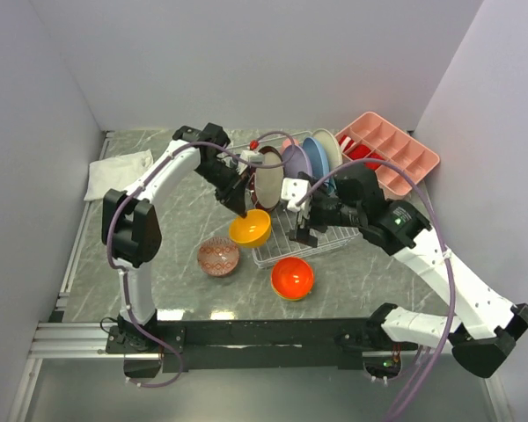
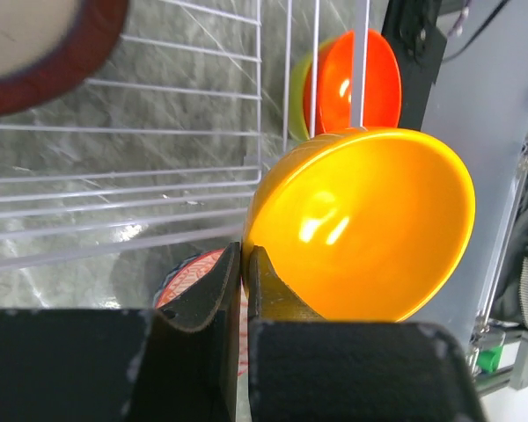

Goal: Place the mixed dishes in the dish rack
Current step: Place the bowl in the dish rack.

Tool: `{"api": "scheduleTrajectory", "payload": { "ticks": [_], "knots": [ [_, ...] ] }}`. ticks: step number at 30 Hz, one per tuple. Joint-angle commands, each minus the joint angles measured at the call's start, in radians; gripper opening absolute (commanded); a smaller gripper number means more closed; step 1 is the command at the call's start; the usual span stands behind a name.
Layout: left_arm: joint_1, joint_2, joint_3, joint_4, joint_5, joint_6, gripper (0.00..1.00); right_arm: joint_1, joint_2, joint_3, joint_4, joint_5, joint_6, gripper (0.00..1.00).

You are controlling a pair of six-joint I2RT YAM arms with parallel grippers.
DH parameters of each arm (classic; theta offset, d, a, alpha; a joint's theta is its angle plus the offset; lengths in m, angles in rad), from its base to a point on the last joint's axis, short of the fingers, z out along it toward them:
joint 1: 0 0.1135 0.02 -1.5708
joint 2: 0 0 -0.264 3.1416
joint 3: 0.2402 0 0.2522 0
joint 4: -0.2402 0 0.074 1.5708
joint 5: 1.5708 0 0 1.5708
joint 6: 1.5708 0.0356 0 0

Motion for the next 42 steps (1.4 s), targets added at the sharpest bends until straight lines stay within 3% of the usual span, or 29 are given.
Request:
{"api": "scheduleTrajectory", "payload": {
  "ticks": [1,9,12,17,26,28,30,36,42],
  "knots": [
    [-0.018,-0.013,0.069,-0.012,0.021,-0.099,0.01,0.065,0.014,-0.025,0.125,0.078,-0.174,0.96],
    [-0.038,0.002,0.075,-0.021,0.006,-0.102,0.01,0.162,0.079,0.024,0.037,0.062,-0.428,0.83],
    [-0.038,0.005,0.072,-0.011,-0.005,-0.116,0.01,0.162,0.140,0.090,-0.076,0.033,-0.481,0.73],
    [-0.038,0.011,0.079,-0.013,-0.022,-0.116,0.01,0.163,0.232,0.182,-0.210,-0.026,-0.526,0.71],
    [-0.038,0.010,0.093,-0.004,-0.024,-0.130,0.01,0.202,0.281,0.183,-0.238,-0.017,-0.546,0.70],
    [-0.036,0.008,0.101,0.008,-0.040,-0.136,0.01,0.206,0.281,0.170,-0.200,0.005,-0.497,0.69],
    [-0.036,-0.016,0.083,0.050,-0.072,-0.182,0.01,0.202,0.269,0.133,-0.101,0.026,-0.346,0.68],
    [-0.036,-0.036,0.032,0.165,-0.155,-0.269,0.01,0.151,0.128,-0.027,0.220,0.129,0.115,0.79],
    [-0.039,-0.094,-0.045,0.350,-0.197,-0.392,0.01,0.030,0.114,-0.024,0.302,0.166,0.469,0.77]
  ]
}}
